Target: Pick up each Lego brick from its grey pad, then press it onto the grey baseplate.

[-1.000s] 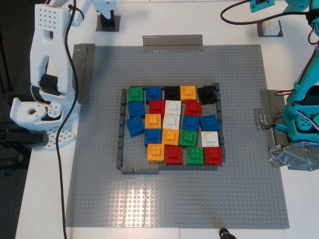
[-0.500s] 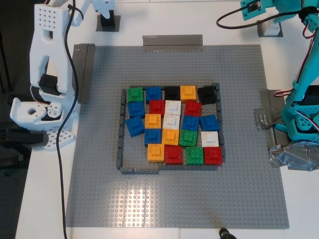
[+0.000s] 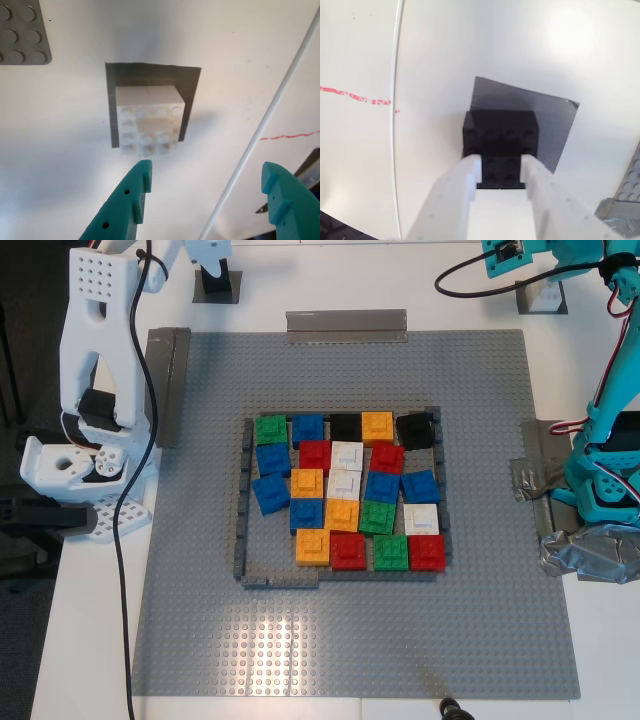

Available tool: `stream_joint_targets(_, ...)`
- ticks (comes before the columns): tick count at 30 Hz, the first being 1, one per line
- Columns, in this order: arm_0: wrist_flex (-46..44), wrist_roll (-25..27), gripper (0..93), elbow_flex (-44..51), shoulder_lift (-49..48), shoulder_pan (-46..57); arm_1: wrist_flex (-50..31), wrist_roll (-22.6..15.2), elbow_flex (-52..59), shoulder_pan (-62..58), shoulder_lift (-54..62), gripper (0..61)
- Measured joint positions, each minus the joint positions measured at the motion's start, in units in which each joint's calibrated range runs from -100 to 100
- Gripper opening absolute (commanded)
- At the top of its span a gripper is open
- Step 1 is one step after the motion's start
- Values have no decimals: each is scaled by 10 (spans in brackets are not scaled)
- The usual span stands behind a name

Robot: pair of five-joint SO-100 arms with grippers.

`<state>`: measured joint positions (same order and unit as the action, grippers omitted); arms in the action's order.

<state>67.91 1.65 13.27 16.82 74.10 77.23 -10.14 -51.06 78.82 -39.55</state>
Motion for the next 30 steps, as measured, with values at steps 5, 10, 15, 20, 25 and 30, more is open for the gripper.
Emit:
stream_joint_targets(5,0,0,245,0,29,0,0,0,-11,0,-1,4)
stream_joint_targets(10,0,0,245,0,30,1,14,4,-44,0,-7,4)
stream_joint_targets(15,0,0,179,0,34,3,37,14,-44,0,0,4)
stream_joint_targets(20,0,0,162,0,34,3,48,25,20,-16,78,4)
stream_joint_targets(25,0,-9,160,0,36,5,64,28,102,-37,171,4)
stream_joint_targets(30,0,-10,160,0,36,5,95,19,146,-43,248,4)
